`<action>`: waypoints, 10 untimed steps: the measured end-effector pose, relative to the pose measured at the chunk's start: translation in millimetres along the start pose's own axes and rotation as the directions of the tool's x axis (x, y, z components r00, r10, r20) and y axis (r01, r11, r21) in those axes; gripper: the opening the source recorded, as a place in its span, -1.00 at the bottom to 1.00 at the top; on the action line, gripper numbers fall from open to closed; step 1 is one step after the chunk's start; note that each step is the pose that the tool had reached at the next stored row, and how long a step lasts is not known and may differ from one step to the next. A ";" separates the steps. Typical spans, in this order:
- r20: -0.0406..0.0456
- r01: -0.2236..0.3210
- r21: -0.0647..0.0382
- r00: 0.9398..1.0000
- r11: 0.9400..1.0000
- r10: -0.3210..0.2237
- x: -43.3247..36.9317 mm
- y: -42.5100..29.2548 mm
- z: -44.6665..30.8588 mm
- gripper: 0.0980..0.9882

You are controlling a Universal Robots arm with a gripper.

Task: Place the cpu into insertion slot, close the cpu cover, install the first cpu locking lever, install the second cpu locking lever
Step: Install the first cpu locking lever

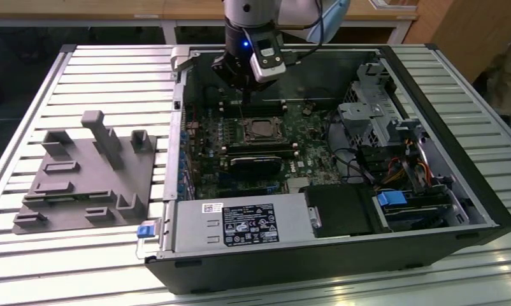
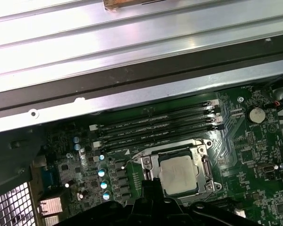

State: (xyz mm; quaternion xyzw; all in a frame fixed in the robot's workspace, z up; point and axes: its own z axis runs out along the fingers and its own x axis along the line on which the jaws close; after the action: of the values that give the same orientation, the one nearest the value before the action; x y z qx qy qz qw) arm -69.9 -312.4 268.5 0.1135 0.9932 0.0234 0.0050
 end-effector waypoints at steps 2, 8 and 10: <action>0.000 0.000 0.000 1.000 1.000 0.000 2.6 -0.6 -0.1 -0.98; -0.002 0.045 0.000 0.999 0.999 -0.045 6.7 -1.7 1.4 -0.98; -0.002 0.052 0.000 0.999 0.999 -0.052 9.9 -2.5 2.9 -0.98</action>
State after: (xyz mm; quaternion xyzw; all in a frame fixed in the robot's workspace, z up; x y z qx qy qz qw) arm -80.0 -312.5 265.4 0.0874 0.9959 0.0235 0.0044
